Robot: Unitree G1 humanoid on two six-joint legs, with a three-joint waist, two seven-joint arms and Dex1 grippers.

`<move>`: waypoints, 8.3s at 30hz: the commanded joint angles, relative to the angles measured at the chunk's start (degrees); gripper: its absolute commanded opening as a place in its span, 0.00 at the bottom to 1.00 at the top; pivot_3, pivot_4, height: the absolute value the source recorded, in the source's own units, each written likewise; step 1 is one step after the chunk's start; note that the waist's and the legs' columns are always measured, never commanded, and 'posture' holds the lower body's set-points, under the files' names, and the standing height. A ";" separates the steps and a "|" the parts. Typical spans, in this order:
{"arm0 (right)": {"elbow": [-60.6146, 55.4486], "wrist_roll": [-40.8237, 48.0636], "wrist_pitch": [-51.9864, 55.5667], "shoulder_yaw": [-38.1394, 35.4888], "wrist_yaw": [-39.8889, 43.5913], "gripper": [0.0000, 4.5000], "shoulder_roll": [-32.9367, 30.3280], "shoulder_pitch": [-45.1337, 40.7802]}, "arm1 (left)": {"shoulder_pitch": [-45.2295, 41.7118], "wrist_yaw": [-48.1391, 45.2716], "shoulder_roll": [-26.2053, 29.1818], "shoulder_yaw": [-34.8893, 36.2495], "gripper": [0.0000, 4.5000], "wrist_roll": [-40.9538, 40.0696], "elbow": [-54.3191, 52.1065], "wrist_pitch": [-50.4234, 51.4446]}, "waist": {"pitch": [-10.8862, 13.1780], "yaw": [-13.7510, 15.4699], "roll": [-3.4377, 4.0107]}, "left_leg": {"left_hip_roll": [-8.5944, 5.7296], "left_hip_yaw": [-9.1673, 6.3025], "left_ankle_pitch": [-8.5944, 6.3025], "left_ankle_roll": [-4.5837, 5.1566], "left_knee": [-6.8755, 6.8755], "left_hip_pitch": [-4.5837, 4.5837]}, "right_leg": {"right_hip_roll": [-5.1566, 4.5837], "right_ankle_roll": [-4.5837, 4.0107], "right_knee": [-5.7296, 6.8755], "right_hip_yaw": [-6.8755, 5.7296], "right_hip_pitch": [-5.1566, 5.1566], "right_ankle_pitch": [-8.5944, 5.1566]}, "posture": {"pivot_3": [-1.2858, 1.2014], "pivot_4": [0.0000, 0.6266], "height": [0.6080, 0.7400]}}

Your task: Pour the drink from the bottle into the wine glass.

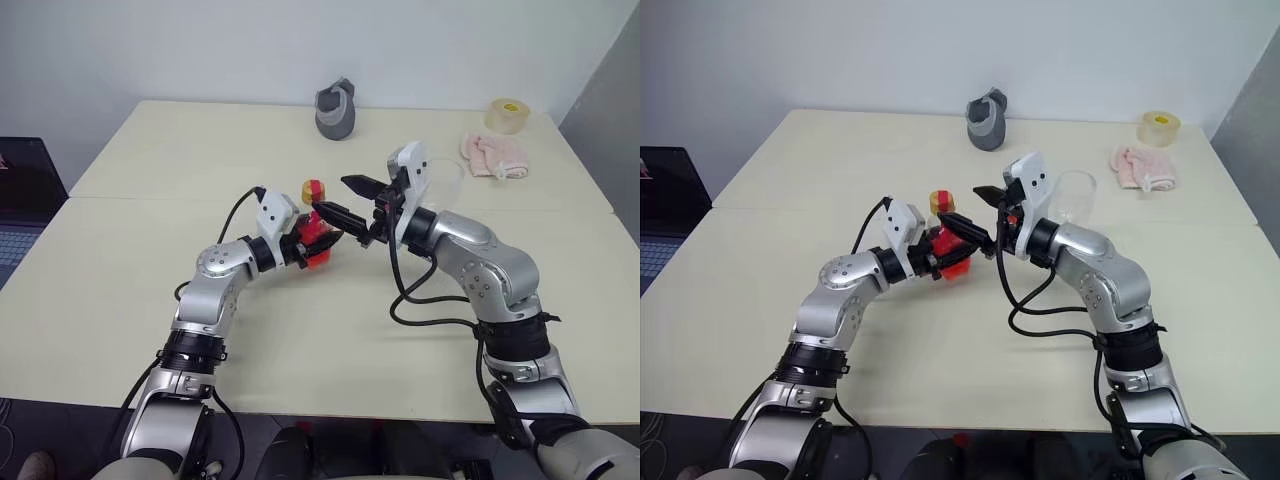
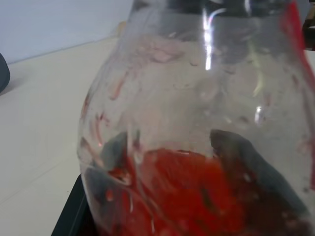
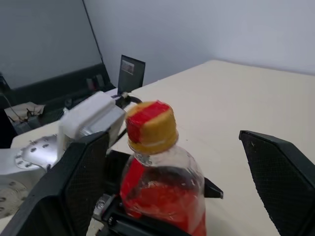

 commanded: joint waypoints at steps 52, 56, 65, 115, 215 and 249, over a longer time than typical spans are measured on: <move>6.25 5.61 -8.22 5.34 31.96 0.28 2.51 -11.90 | 8.02 -7.43 9.03 -0.65 0.51 -15.09 -36.34 16.30 | 0.10 -0.91 0.14 | 0.03 -0.07 0.02 -0.04 -0.09 -0.05 | -0.01 -0.02 -0.01 -0.06 -0.07 0.01 | 0.52 0.24 1.00; 9.03 4.62 -8.81 5.95 35.79 0.28 3.51 -13.84 | 9.88 -8.00 11.09 -0.83 0.51 -15.96 -38.50 16.63 | 0.15 -0.85 0.22 | 0.03 -0.09 0.02 -0.03 -0.08 -0.04 | -0.01 -0.03 -0.01 -0.07 -0.06 0.02 | 0.52 0.24 1.00; 7.28 4.13 -4.63 2.14 29.68 0.86 1.60 -11.59 | 10.89 -2.24 9.19 0.94 0.51 -13.69 -34.86 15.73 | 0.18 -0.56 0.27 | 0.02 -0.12 0.04 -0.06 -0.08 -0.06 | -0.03 -0.06 -0.03 -0.10 -0.07 0.03 | 0.52 0.24 1.00; 2.44 -6.41 -10.00 3.45 7.98 0.27 2.57 -7.49 | 1.53 2.60 0.88 0.10 0.51 -7.00 -16.38 8.89 | 0.19 -0.83 0.29 | 0.01 -0.03 0.11 -0.11 -0.08 -0.24 | -0.05 -0.11 0.00 -0.08 -0.31 0.06 | 0.52 0.24 1.00; 1.07 5.03 -4.69 -1.27 27.04 0.91 -13.07 -5.69 | 10.96 1.28 7.48 2.25 0.51 -13.79 -30.44 14.84 | 0.26 -0.74 0.35 | 0.05 -0.15 0.31 -0.29 -0.04 -0.54 | -0.05 -0.25 0.02 -0.24 -0.46 0.15 | 0.52 0.24 1.00; 11.70 -5.29 -15.15 2.07 21.85 0.91 -4.12 -12.16 | 6.09 -2.48 3.00 -2.19 0.51 -10.10 -22.41 9.10 | 0.25 -0.82 0.36 | 0.03 -0.18 0.33 -0.29 -0.01 -0.53 | -0.04 -0.28 0.04 -0.28 -0.47 0.17 | 0.52 0.24 1.00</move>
